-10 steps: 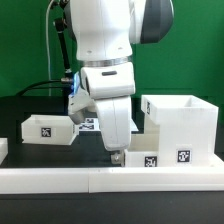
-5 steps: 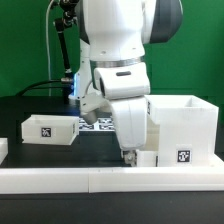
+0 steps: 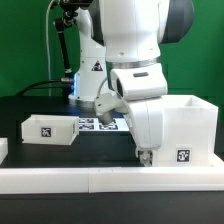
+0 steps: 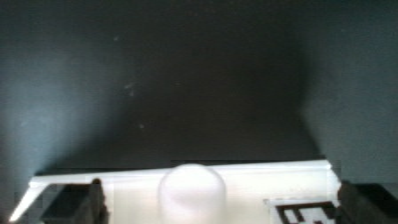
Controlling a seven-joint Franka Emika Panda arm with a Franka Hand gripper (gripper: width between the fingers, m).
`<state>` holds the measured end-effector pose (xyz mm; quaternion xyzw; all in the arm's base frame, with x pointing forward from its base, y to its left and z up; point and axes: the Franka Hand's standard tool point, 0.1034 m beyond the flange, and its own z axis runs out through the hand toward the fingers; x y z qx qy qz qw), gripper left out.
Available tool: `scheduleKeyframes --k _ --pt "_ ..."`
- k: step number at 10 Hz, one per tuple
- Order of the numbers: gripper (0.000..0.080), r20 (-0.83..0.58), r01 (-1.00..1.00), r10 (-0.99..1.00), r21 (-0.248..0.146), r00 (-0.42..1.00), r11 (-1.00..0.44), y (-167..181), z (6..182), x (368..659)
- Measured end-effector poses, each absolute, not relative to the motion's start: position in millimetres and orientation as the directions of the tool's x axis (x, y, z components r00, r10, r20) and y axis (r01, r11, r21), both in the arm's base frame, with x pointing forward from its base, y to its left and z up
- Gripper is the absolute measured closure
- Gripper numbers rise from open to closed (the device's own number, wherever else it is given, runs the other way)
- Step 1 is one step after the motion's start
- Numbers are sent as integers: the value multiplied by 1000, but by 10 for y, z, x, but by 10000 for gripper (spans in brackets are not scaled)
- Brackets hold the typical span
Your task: Assemble drawer
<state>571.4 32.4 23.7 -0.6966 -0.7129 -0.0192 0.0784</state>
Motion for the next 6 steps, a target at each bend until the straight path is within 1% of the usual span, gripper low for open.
scheduleKeyframes --k 3,5,6 --pt "151 124 995 992 -97 6 6 -61 235 5717" --pt "151 116 996 993 -85 23 -13 -230 287 5729" --pt "151 108 997 993 -76 39 -31 -354 341 5665"
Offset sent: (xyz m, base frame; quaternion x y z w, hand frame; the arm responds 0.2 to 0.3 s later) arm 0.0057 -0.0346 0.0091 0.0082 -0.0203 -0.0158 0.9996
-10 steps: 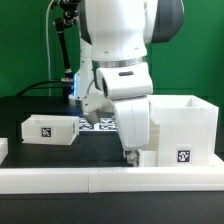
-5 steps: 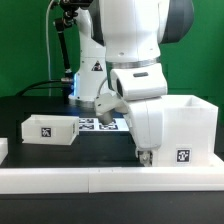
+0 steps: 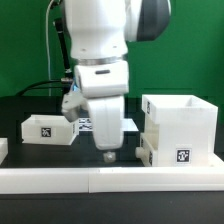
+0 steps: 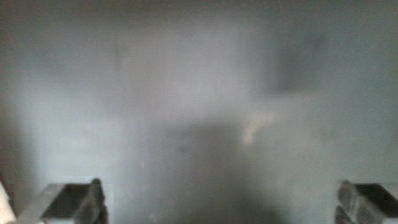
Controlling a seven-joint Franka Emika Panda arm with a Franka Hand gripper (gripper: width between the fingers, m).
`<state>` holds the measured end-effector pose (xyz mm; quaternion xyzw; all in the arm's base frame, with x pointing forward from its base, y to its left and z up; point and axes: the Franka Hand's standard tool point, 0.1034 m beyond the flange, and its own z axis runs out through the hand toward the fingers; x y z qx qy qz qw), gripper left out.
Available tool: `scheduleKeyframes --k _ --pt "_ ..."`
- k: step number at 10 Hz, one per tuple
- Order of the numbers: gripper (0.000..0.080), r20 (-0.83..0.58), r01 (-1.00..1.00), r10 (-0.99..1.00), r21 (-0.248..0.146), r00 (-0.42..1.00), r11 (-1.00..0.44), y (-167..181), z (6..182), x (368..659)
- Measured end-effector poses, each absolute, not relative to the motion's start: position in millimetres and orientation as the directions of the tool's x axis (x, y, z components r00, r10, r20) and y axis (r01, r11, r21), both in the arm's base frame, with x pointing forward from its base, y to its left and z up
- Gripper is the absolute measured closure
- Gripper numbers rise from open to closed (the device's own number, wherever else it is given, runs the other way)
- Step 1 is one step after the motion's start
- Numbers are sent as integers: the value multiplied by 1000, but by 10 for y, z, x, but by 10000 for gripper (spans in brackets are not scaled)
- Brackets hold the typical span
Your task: Assemble drawer
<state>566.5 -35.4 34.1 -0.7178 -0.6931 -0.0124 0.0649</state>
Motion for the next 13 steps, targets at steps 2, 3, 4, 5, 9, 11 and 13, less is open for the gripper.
scheduleKeyframes --k 2,3,4,5,9,11,13 --pt "151 95 995 993 -75 77 -70 -561 416 5380" --pt "151 89 993 991 -77 96 -89 -602 447 5265" --pt "151 78 990 989 -73 126 -120 -658 500 5116" --pt "151 68 988 987 -66 142 -138 -713 556 4984" --pt "151 61 982 982 -82 177 -172 -809 592 4810" --pt "151 52 956 957 -90 285 -280 -803 584 4806" --pt "151 43 913 914 -92 403 -398 -825 585 4801"
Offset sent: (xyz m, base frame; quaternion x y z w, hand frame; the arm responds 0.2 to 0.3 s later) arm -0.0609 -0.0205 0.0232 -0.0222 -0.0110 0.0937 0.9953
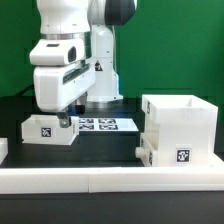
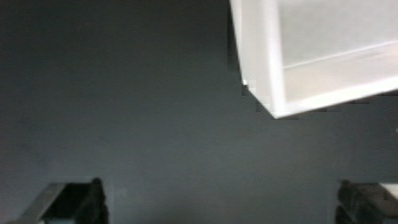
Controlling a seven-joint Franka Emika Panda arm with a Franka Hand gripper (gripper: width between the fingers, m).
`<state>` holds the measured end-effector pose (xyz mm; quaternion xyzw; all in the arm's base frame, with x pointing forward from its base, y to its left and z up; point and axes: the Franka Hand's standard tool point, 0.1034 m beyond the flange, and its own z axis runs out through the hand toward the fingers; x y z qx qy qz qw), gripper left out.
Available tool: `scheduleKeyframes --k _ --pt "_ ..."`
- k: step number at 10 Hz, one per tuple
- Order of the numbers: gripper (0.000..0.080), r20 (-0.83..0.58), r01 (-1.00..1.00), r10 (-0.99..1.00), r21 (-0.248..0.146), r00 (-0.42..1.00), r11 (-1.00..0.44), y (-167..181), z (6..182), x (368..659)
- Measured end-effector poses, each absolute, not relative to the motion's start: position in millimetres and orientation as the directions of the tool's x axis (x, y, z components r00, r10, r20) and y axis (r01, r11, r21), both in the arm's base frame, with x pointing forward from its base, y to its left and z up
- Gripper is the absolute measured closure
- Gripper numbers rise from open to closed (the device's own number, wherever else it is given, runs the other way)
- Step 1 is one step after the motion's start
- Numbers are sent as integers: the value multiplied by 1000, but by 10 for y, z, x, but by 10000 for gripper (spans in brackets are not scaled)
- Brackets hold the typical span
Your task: Assemble drawer
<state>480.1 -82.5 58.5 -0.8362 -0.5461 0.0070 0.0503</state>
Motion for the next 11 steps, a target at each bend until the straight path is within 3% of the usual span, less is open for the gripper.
scheduleKeyframes --k 2,5,11 --pt "151 32 811 811 -72 584 -581 -944 587 4701" --pt "151 9 577 578 -80 816 -813 -936 574 4427" --pt "151 -16 253 256 -101 967 -962 -889 547 4406"
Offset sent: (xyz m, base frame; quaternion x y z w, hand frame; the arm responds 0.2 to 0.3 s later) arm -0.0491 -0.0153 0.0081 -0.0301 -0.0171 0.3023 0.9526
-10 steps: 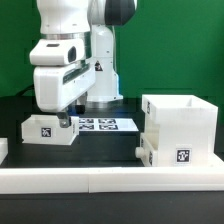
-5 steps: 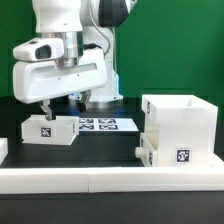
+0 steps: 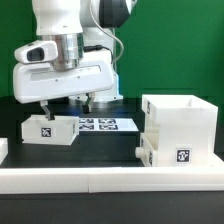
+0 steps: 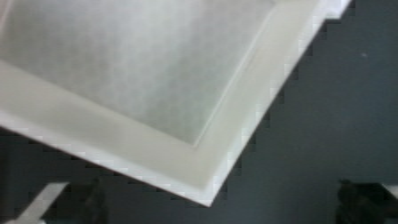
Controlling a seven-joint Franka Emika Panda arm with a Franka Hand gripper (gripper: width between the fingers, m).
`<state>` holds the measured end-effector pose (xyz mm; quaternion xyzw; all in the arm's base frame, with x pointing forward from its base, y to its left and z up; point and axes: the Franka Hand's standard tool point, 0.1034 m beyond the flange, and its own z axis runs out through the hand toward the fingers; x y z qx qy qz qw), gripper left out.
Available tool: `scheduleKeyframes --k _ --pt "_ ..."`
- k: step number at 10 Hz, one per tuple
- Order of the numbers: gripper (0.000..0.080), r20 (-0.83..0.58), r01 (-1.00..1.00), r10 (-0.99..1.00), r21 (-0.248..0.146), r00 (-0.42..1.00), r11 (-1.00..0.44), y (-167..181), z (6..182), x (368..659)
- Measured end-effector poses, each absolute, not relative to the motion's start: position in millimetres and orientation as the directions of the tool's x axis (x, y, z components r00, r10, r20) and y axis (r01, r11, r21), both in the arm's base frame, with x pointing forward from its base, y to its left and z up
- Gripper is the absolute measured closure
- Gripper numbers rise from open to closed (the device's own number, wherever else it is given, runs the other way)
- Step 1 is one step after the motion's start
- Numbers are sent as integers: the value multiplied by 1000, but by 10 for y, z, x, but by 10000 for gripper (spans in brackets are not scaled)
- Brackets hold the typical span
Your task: Assemble drawer
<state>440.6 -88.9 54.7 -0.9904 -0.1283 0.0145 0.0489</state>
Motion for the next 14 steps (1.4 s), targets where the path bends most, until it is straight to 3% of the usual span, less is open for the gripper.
scheduleKeyframes --k 3,5,11,14 --pt "151 -23 -8 -6 -87 1000 -996 -922 480 4287" --pt "151 -26 -79 -77 -87 997 -993 -935 421 4204" --pt "151 10 -38 -39 -71 999 -997 -816 110 4026" --pt "151 11 -16 -17 -71 1000 -997 -812 56 4002"
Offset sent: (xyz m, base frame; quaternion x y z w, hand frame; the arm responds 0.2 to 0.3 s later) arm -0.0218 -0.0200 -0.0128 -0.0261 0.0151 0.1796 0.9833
